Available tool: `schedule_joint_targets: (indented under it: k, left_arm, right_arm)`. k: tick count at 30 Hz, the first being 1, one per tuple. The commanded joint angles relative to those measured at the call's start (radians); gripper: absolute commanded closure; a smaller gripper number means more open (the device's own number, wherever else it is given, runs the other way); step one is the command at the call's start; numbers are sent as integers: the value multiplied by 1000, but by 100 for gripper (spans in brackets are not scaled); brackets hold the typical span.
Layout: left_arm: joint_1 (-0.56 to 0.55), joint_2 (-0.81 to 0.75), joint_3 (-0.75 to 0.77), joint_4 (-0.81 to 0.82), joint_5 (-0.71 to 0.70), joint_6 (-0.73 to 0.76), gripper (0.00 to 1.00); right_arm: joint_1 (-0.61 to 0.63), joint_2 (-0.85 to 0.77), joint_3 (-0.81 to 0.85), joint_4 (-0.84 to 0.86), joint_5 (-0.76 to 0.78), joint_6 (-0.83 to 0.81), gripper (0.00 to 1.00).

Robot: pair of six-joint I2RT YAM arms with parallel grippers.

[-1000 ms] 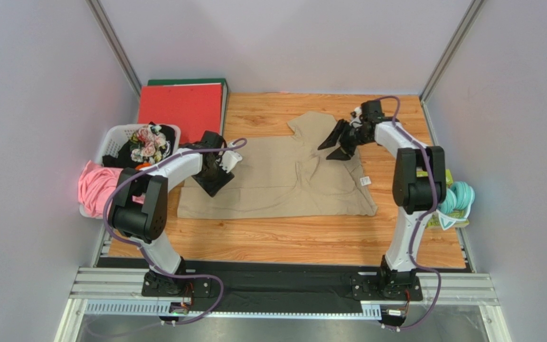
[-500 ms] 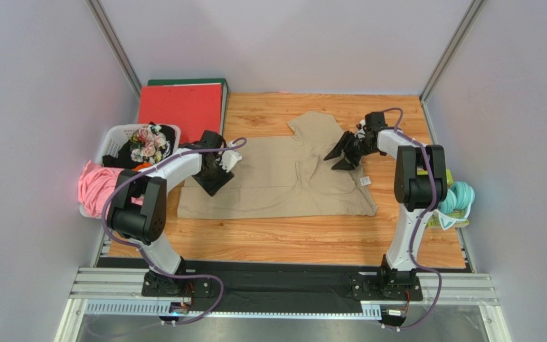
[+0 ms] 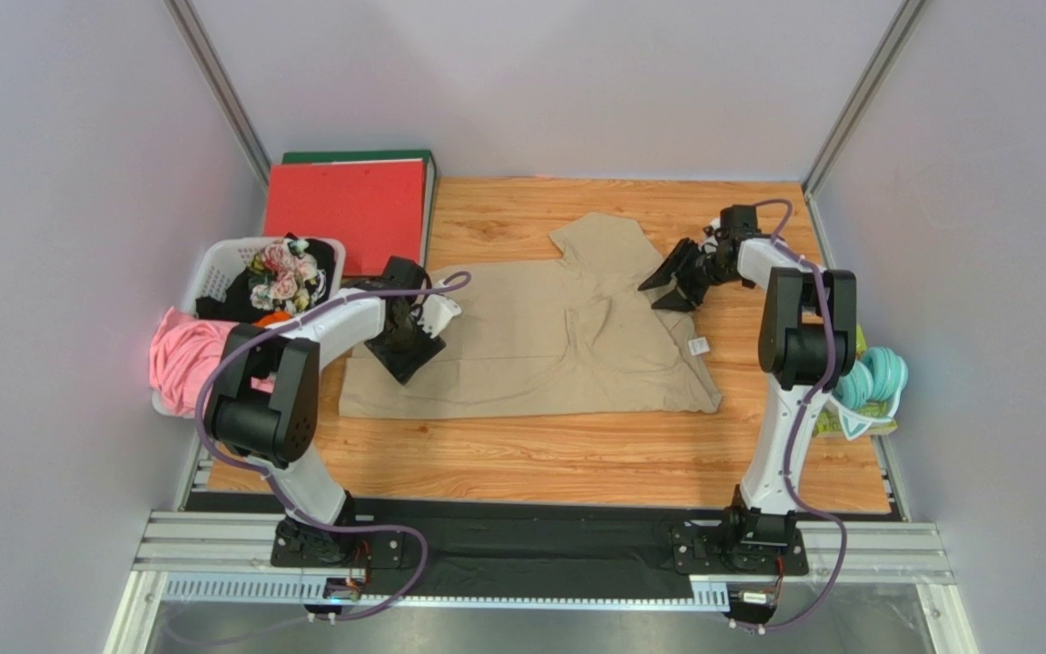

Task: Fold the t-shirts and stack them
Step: Fold the tshirt

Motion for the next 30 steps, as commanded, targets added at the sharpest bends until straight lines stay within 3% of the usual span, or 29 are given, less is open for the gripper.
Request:
schedule_joint_targets:
  k: [1, 14, 30]
  left_arm:
    - [27, -49, -26, -1, 22, 7, 39]
    - [73, 9, -24, 13, 51, -5, 40]
    - [77, 29, -7, 20, 42, 0, 41]
  right_arm:
    - [-7, 57, 69, 5, -20, -28, 49]
    - [-48, 100, 135, -3, -48, -28, 49]
    - [4, 120, 109, 20, -65, -6, 51]
